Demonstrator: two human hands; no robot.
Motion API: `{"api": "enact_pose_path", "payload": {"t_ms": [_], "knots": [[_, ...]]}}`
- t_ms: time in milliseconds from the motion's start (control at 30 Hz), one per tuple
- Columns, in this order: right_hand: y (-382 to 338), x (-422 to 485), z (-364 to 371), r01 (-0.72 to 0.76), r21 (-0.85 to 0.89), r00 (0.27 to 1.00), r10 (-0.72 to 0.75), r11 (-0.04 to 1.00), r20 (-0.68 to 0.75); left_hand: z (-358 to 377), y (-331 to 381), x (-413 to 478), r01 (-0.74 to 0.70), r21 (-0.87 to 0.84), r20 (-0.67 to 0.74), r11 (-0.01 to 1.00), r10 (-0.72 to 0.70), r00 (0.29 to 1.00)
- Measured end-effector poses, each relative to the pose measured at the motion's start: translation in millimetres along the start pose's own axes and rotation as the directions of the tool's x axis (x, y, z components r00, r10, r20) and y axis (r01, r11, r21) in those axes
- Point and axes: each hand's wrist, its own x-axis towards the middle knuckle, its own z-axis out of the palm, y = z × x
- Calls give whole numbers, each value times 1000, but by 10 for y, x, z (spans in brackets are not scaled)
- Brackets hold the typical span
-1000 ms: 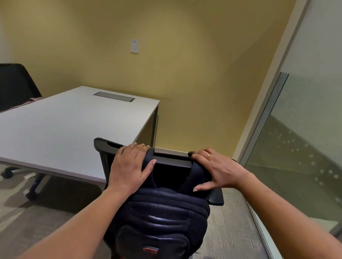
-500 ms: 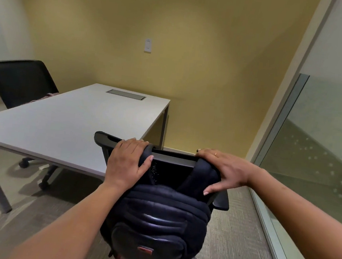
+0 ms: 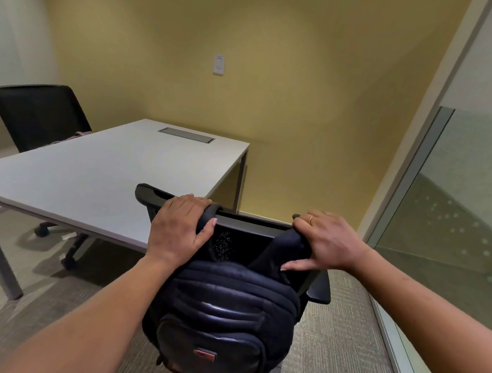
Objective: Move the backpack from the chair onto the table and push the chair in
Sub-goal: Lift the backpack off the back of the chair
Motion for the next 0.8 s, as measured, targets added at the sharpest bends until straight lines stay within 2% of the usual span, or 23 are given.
{"api": "enact_pose_path", "payload": {"t_ms": [200, 267, 333, 433, 533, 633, 800], "knots": [[-104, -73, -20, -119, -106, 993, 115, 987, -36, 12, 15, 2, 2, 9, -11, 1000, -2, 1000], [-92, -104, -27, -100, -95, 995, 97, 990, -31, 22, 17, 2, 5, 10, -21, 1000, -4, 1000], [10, -154, -45, -49, -22, 999, 50, 999, 15, 30, 23, 8, 7, 9, -27, 1000, -7, 1000], [222, -229, -38, -41, 221, 991, 11, 974, 135, 39, 22, 16, 1, 16, -21, 1000, -1, 1000], [377, -255, 31, -110, 407, 970, 8, 907, 244, 46, 11, 23, -2, 27, -17, 1000, 2, 1000], [467, -250, 92, -204, 463, 946, 51, 863, 321, 55, 16, 30, 2, 43, -14, 999, -2, 1000], [416, -239, 172, -185, 461, 975, 102, 868, 199, 65, 21, 27, 5, 44, -18, 999, -4, 1000]]}}
